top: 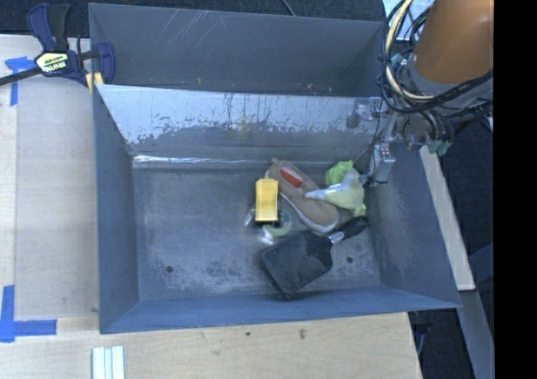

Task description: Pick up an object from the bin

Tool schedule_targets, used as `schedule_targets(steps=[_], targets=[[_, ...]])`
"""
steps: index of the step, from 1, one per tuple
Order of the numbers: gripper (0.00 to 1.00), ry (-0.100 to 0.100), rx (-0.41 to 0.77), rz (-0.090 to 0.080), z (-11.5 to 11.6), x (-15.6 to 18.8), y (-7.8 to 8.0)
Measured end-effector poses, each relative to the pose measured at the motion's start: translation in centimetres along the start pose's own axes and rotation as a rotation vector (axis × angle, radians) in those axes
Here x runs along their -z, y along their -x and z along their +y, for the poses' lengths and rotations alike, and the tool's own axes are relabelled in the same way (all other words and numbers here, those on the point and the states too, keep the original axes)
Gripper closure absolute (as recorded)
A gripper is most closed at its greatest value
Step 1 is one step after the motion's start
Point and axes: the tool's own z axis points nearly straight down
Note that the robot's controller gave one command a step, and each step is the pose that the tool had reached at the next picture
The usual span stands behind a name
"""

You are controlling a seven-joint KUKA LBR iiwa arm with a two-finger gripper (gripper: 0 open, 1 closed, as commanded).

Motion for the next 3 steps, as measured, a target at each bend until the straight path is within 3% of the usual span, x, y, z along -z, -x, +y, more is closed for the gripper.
schedule_targets(steps=[1,2,3], targets=[[0.0,-0.001,0.002,-0.009,0.0,0.5,0.1],[0.0,-0.001,-0.002,-0.012,-2.1,-6.2,0.7],[0.0,0.0,0.113,-0.007,-4.3,-8.3,0.9]])
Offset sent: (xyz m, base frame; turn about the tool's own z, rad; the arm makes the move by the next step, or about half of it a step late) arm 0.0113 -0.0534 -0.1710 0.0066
